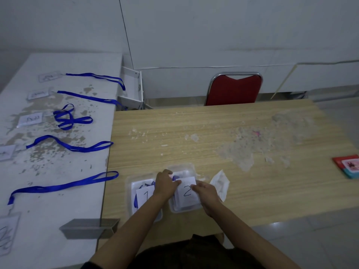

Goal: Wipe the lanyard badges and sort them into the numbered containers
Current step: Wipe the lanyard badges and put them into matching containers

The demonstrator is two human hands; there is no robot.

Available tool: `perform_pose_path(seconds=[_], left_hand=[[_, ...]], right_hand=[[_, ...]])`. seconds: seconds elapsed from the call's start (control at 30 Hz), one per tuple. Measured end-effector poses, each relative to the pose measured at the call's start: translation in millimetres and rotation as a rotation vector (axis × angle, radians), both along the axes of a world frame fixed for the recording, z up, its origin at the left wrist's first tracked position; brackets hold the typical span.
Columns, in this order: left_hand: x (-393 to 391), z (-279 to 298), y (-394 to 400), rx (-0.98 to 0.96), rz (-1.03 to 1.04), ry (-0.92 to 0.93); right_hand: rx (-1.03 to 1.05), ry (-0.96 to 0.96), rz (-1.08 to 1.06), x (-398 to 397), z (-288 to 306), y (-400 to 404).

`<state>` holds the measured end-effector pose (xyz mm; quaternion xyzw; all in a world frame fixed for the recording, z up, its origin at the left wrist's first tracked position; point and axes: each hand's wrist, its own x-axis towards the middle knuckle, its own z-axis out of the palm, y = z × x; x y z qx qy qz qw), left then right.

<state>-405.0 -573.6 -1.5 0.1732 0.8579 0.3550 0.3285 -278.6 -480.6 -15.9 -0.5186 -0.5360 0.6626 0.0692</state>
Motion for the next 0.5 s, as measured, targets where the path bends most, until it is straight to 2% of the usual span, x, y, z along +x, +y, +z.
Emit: perform_pose_path(seconds=[0.1,0.17,0.3,0.5], left_hand=[[-0.6,-3.5,-3.9,0.065,-0.062,0.218],[-0.7,-8.6,-8.5,0.013,-0.222,0.306],[4.7,-20.3,-15.8,-0.172,-0.514,0.432],[16.1,-33.9,-20.3,-0.264,-0.617,0.549]], right_hand=[[0.224,-0.119,0.080,-5.4,-2.5,-4.7],[0.292,-0.148,0.126,-9.5,-3.8,-9.4],[0.367,-0.178,0.169,-14.5,-9.9,-15.9],[0.334,-0.212,0.144,-15.9,-12.8,-20.3]])
